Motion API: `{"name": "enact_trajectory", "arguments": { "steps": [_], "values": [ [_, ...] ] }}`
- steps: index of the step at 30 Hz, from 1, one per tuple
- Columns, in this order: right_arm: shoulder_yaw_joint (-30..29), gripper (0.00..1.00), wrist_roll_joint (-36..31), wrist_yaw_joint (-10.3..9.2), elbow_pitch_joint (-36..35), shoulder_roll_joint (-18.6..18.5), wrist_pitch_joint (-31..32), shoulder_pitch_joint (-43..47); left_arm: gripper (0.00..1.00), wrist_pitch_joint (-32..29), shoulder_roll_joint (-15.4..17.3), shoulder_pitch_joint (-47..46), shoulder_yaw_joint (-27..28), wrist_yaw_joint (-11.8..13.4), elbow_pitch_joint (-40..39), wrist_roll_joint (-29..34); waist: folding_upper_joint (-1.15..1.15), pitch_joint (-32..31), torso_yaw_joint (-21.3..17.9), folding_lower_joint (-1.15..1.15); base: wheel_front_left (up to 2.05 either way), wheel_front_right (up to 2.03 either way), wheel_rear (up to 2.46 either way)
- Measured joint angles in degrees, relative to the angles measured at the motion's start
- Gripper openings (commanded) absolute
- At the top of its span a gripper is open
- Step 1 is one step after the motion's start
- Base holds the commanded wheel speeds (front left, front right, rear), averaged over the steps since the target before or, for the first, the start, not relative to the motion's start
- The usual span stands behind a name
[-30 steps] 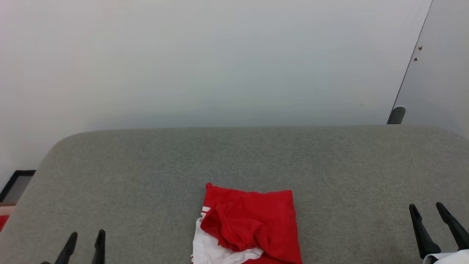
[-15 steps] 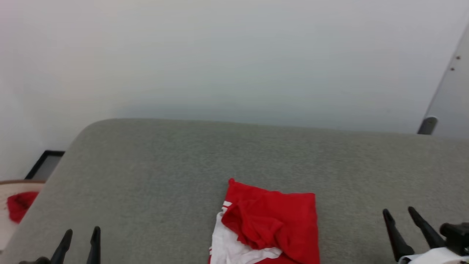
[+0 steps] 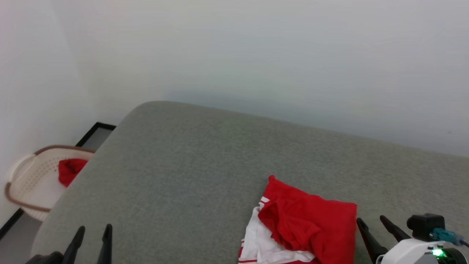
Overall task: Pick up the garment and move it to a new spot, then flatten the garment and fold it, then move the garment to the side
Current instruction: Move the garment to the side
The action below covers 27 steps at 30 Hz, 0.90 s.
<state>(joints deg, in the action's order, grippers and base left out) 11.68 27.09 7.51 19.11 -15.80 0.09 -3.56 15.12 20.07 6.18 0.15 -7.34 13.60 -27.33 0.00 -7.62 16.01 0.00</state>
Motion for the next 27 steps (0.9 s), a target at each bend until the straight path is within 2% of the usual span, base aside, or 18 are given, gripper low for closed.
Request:
{"name": "enact_trajectory", "arguments": {
  "steps": [6, 12, 21, 27],
  "values": [
    [0.52, 1.00, -0.27, 0.00, 1.53, -0.04, 8.18, -2.00, 1.00, 0.00, -0.02, -0.75, -0.90, -0.01, 0.71, -0.38, 0.00, 1.43, 2.74, 0.00, 0.00, 0.00, 0.00],
    [-0.40, 1.00, -1.45, 0.00, 2.99, -0.27, 13.41, -3.06, 1.00, 0.00, -0.57, -1.42, -2.12, -0.01, 1.68, -0.78, 0.00, 3.15, 3.64, 0.00, 0.00, 0.00, 0.00],
    [-1.30, 1.00, -0.98, 0.00, 4.79, 1.54, 22.62, -3.07, 1.00, 0.00, -0.75, -2.35, -3.26, -0.01, 2.44, -1.45, 0.00, 4.83, 4.37, 0.00, 0.00, 0.00, 0.00],
    [-2.52, 1.00, -2.40, 0.00, 6.77, 2.66, 26.01, -4.42, 1.00, 0.00, -0.73, -2.87, -3.78, -0.01, 2.75, -1.90, 0.00, 5.94, 4.61, 0.00, 0.00, 0.00, 0.00]
  ]
}}
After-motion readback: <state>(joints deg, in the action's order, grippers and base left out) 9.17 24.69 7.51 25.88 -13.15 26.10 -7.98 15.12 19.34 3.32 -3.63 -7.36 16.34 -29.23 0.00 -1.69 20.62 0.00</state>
